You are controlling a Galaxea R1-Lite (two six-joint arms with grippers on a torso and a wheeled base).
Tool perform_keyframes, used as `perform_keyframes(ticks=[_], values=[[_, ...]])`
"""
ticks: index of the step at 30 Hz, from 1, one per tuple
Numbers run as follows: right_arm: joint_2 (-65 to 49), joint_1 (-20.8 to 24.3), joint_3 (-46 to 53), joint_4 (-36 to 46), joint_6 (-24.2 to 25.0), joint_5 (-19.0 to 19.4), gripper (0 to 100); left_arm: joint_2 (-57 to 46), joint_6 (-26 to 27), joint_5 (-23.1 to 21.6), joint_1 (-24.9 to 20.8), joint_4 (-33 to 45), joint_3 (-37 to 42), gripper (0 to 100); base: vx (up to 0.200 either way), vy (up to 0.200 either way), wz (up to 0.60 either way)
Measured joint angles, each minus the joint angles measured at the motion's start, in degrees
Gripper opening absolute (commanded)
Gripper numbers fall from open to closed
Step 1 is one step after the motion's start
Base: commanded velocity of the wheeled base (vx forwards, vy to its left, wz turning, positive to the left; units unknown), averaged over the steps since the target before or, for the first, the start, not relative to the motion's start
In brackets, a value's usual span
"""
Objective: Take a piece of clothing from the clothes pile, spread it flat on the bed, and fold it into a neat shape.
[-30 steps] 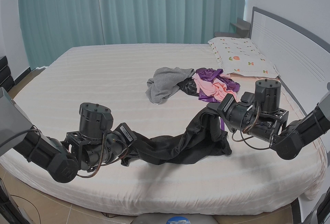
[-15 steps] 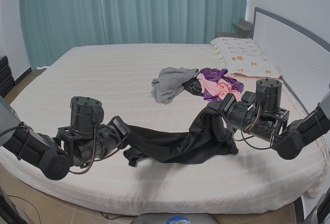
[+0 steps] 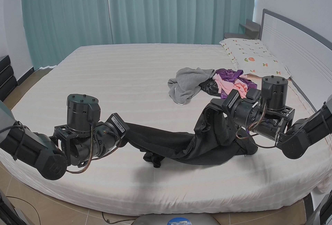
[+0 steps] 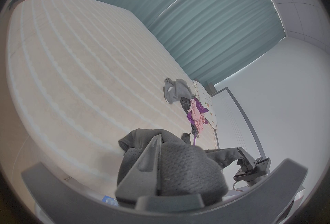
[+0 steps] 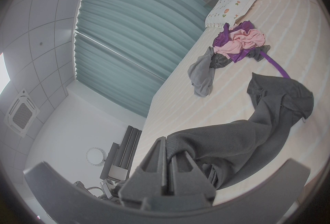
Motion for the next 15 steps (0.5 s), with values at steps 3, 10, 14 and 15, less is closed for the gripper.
perform_keyframes(ticks=[3,10,14,15], values=[[0.0,-0.1,0.0,0.0,0.0,0.0,0,-0.1,0.0,0.0,0.1,0.0,0.0,0,0.000,0.200,0.00],[-0.4,-0.2,0.0,0.0,-0.1,-0.1,0,-0.5,0.0,-0.1,0.4,-0.2,0.0,0,0.000,0.200,0.00],[-0.5,-0.3,0.0,0.0,-0.1,-0.1,0,-0.5,0.0,-0.1,0.9,-0.5,-0.1,0,0.000,0.200,0.00],[-0.6,-0.3,0.0,0.0,-0.1,-0.1,0,-0.6,0.0,-0.1,1.1,-0.5,-0.1,0,0.000,0.200,0.00]])
